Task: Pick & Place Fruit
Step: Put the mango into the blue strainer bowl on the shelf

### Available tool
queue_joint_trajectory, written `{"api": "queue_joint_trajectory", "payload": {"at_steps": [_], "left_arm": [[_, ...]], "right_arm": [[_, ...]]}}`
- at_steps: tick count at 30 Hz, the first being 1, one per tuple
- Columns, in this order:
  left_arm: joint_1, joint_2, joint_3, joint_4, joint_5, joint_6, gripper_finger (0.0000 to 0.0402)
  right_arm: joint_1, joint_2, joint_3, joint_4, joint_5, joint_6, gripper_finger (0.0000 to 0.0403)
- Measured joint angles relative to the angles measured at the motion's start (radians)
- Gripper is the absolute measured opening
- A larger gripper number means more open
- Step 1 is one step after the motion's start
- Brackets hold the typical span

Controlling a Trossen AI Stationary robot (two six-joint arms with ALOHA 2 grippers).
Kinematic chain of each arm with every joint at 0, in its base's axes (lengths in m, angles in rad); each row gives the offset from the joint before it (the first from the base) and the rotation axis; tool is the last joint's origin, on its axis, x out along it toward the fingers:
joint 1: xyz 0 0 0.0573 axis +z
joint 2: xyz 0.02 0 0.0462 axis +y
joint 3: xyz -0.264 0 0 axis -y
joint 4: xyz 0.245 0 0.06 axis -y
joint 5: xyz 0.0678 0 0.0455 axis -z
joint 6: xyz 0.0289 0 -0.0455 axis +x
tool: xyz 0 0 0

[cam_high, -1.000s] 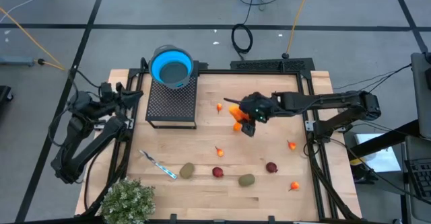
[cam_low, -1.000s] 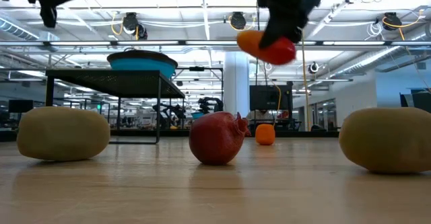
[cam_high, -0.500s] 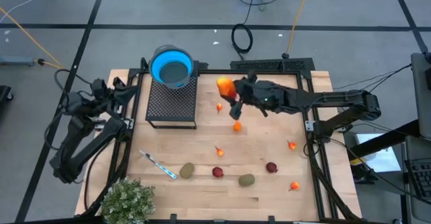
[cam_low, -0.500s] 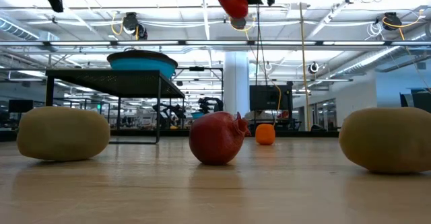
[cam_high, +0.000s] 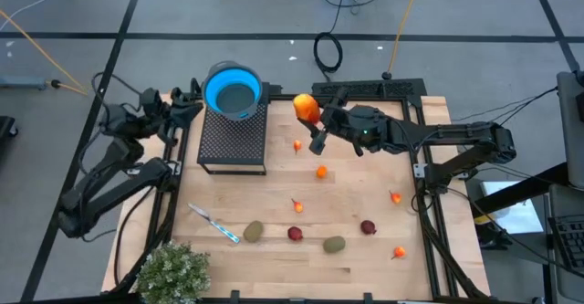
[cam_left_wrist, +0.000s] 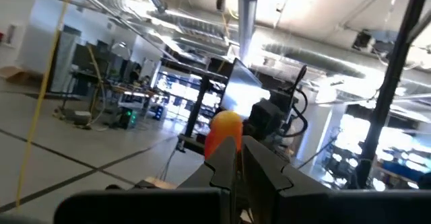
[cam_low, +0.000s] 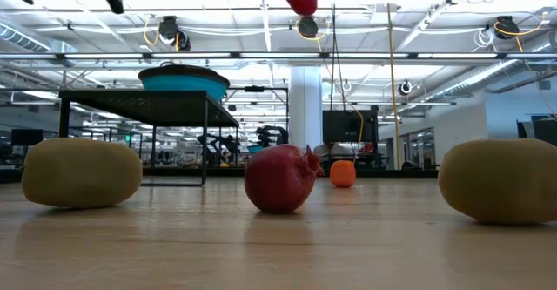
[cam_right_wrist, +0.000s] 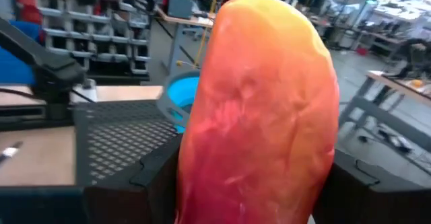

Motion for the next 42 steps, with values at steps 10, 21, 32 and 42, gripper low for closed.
{"api": "queue_joint_trajectory", "payload": {"at_steps": [10,21,32,42], "left_arm": [[-0.193,0.238,0.151,0.001,-0.113,0.163,0.0024],[-0.401,0.553,0.334,-0.002,-0.263,0.222,0.0024],[-0.488,0.769,0.528,-0.003,-0.277,0.275,0.0024],[-0.561,0.907,0.704,-0.126,-0.355,0.415,0.0033]], "right_arm": [[-0.033,0.000,0.000,0.005,0.010,-0.074,0.0240],[-0.033,0.000,0.000,0.008,0.012,-0.204,0.0240],[-0.008,-0.040,0.000,0.053,0.013,-0.362,0.0241],[-0.003,-0.056,0.000,0.048,0.098,-0.395,0.0240]]}}
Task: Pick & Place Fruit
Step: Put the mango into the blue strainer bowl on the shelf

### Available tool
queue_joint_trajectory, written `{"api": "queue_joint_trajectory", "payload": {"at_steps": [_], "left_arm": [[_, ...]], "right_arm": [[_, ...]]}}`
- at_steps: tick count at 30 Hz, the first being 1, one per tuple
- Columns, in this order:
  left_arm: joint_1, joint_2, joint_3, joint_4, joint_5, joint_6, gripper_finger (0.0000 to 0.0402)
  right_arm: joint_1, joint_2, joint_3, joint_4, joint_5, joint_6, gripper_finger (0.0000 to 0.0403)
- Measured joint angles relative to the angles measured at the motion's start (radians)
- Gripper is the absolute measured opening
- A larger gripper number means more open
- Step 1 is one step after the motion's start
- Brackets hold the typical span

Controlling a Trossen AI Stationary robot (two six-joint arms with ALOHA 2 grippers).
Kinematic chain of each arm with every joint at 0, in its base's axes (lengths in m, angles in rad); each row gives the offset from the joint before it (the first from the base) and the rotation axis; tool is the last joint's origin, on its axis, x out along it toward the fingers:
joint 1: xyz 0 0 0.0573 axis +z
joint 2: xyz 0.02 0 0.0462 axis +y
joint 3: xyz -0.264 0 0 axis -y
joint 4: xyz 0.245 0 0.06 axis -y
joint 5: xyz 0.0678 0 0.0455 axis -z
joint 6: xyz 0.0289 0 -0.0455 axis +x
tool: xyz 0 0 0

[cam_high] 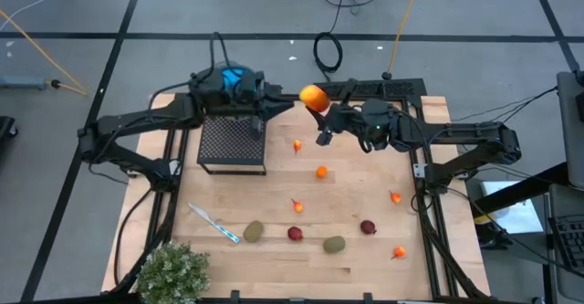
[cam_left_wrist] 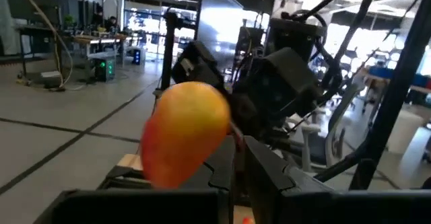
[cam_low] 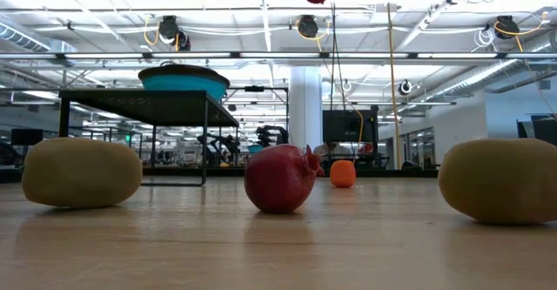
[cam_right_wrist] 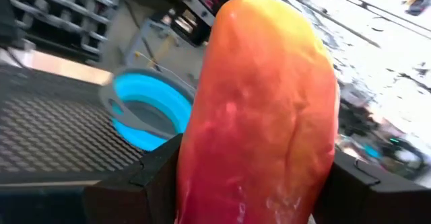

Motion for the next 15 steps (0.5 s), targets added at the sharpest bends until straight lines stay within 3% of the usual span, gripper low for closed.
{"api": "queue_joint_trajectory", "payload": {"at_steps": [8,15], "left_arm": [[0.013,0.060,0.023,-0.003,-0.017,-0.023,0.0117],[0.019,0.100,0.023,0.053,-0.015,-0.055,0.0197]], "right_arm": [[0.025,0.000,0.000,0.011,0.122,-0.052,0.0239],[0.026,0.001,0.000,0.017,0.122,-0.050,0.0239]]}}
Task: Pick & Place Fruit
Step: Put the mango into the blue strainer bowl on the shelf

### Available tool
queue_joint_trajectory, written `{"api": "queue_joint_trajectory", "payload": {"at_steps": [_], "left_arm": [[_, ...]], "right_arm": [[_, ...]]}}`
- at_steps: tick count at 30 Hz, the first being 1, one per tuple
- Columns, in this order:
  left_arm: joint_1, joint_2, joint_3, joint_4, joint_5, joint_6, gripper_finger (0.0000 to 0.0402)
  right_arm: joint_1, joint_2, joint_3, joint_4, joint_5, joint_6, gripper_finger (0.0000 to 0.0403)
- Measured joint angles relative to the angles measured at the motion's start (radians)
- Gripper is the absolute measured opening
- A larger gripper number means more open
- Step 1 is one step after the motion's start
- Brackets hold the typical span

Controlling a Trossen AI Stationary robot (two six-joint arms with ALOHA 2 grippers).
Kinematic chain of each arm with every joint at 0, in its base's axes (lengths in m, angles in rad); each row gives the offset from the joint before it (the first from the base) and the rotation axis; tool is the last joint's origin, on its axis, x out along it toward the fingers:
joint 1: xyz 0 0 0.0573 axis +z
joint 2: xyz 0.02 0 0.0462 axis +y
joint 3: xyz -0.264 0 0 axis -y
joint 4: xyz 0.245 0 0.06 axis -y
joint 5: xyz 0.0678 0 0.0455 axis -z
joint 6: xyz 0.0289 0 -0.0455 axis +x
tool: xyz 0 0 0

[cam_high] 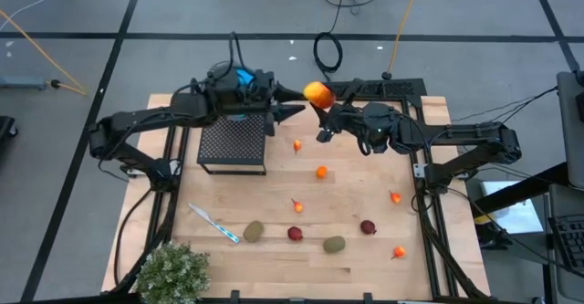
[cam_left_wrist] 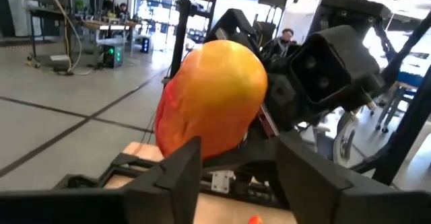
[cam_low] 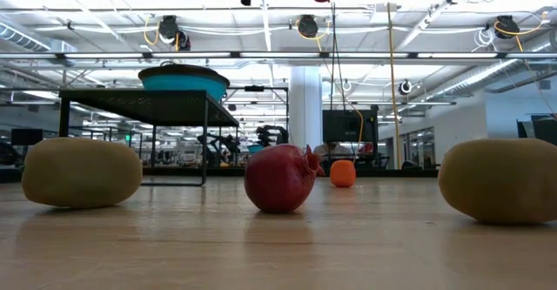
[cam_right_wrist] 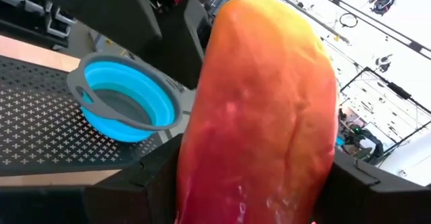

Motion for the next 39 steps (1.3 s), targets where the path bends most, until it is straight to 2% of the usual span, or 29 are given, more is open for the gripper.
{"api": "queue_joint_trajectory", "payload": {"at_steps": [8,20,26,30,33,39], "left_arm": [[-0.011,0.039,0.000,0.101,-0.033,-0.019,0.0233],[-0.092,0.038,0.000,0.145,-0.265,0.050,0.0235],[-0.113,0.053,0.000,0.179,-0.315,0.065,0.0235],[-0.119,0.095,0.000,0.236,-0.323,0.064,0.0235],[-0.110,0.101,0.000,0.234,-0.289,0.040,0.0235],[-0.111,0.103,0.000,0.230,-0.294,0.021,0.0234]], "right_arm": [[0.000,0.000,0.000,0.000,0.008,0.004,0.0239],[0.000,0.000,0.000,0.000,0.001,0.054,0.0237],[0.005,0.016,0.000,0.023,0.004,0.095,0.0238],[0.024,0.042,-0.001,0.042,0.032,0.072,0.0237],[0.036,0.047,-0.001,0.036,0.062,0.058,0.0238],[0.042,0.049,-0.001,0.042,0.080,0.055,0.0237]]}}
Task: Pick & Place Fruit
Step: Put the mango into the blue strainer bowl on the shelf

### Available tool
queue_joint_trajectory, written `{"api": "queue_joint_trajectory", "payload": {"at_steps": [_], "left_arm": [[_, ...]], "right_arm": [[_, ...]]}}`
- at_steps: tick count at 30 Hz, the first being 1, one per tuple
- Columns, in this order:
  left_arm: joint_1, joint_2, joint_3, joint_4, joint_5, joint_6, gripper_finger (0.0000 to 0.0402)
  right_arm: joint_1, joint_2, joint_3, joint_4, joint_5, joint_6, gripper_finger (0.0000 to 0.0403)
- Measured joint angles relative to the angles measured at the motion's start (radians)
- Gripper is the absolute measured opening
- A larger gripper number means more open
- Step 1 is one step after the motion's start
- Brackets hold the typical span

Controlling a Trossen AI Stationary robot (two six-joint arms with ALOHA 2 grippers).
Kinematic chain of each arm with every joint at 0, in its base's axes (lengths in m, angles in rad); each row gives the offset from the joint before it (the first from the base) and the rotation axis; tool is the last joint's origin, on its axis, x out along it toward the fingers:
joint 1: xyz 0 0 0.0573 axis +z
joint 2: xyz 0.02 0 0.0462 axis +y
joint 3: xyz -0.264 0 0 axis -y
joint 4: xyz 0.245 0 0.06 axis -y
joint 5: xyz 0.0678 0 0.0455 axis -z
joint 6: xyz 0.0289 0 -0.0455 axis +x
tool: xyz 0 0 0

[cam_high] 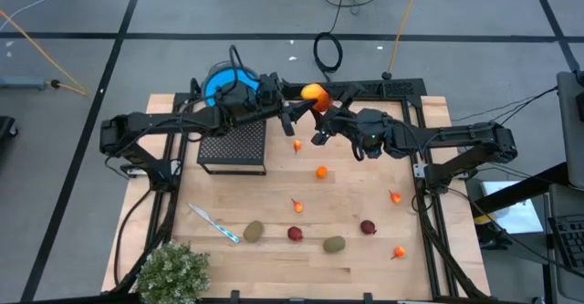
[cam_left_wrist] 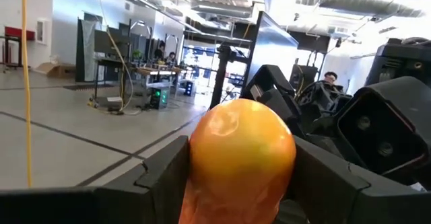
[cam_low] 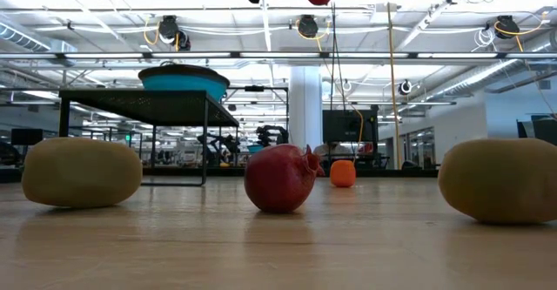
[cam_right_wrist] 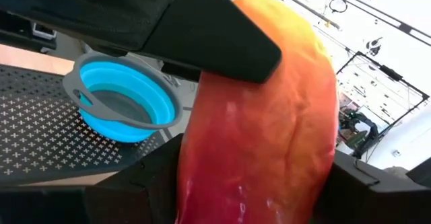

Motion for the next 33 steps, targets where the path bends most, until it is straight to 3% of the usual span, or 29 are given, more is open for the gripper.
{"api": "queue_joint_trajectory", "payload": {"at_steps": [8,13,24,33], "left_arm": [[-0.003,0.000,0.000,-0.011,0.008,-0.009,0.0164],[-0.003,0.000,0.000,-0.012,0.004,-0.003,0.0164],[0.022,0.005,0.000,-0.047,-0.075,0.091,0.0165],[0.083,-0.007,-0.002,-0.139,-0.160,0.124,0.0167]], "right_arm": [[0.003,0.000,0.000,0.000,0.002,0.000,0.0241],[0.003,0.001,0.000,-0.002,0.007,0.011,0.0257],[0.005,0.003,0.000,-0.110,0.149,0.139,0.0324],[0.003,0.001,0.000,-0.224,0.225,0.162,0.0338]]}}
